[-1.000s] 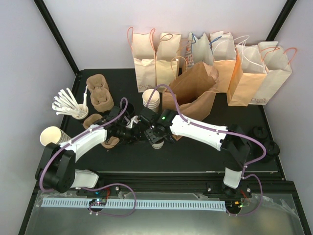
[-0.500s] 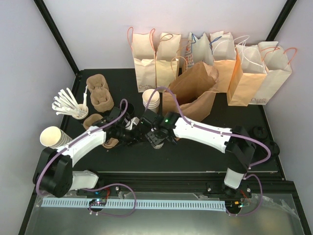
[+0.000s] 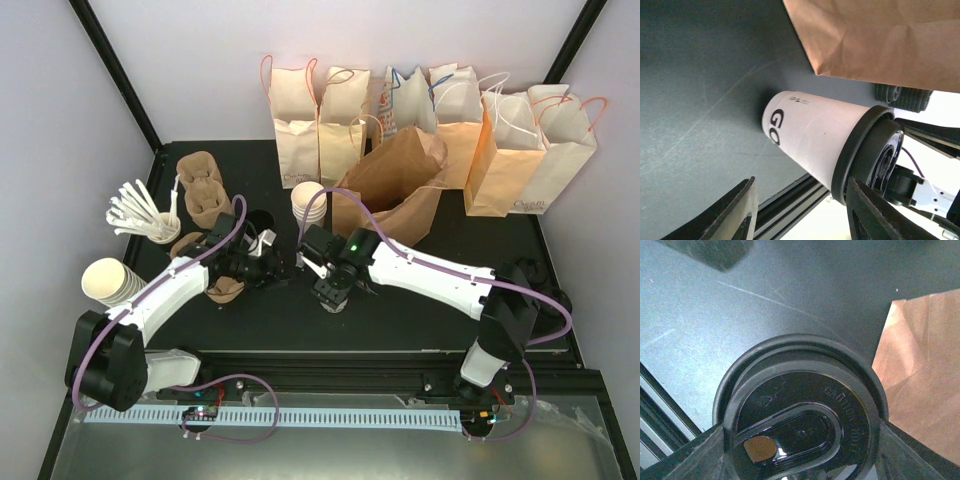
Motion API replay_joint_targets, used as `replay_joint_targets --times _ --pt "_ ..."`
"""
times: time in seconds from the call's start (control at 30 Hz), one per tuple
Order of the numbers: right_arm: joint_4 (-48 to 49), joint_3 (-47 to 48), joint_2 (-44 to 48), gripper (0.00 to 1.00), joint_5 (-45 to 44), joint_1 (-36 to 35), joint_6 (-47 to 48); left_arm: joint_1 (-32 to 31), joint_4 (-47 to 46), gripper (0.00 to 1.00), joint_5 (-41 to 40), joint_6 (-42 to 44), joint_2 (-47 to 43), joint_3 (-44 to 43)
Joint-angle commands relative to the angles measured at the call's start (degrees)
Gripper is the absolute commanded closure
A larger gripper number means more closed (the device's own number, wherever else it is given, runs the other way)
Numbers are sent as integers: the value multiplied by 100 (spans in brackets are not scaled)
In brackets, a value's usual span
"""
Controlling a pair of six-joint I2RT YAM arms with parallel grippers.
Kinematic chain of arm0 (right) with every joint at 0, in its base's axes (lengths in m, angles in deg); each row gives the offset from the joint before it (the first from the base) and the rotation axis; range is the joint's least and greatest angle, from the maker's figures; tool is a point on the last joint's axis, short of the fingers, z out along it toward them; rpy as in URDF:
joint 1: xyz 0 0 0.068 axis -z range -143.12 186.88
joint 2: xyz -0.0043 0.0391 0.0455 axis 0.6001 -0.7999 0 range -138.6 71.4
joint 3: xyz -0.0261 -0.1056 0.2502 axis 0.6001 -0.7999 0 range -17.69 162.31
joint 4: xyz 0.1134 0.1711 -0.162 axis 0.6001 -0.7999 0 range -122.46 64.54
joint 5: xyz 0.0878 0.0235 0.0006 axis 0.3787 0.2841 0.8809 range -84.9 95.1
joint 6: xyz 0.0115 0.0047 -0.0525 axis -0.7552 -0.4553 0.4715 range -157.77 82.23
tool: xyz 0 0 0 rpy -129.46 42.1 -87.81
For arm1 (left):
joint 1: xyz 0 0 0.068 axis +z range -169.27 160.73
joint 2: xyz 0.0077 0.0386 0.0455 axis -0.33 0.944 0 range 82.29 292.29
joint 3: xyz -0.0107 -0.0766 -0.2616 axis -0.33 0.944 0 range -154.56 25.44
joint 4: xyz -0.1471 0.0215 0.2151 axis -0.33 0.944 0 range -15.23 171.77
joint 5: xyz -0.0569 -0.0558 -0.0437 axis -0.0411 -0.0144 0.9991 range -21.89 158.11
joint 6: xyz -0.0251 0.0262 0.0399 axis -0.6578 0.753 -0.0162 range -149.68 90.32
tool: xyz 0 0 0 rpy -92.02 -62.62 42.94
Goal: Pack the takeout coffee
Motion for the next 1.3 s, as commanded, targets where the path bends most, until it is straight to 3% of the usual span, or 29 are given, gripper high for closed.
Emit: replay_joint_targets --times 0.0,0.3,0.4,0.67,1.0,1.27 --pt "-101 245 93 39 105 -8 167 25 -515 48 438 -220 -116 43" --pt "405 -208 61 33 221 -9 -463 -108 -779 46 656 -179 -64 178" --pt "413 -143 74 15 93 1 -576 -213 -723 46 639 -143 29 192" --pt "403 -161 375 4 -26 -9 -719 -479 -668 47 573 -98 165 141" --pt "179 -44 807 5 281 -1 -1238 -495 -378 47 473 218 221 -115" --pt "1110 -1421 2152 34 1394 181 -2576 -492 -512 66 848 341 167 -103"
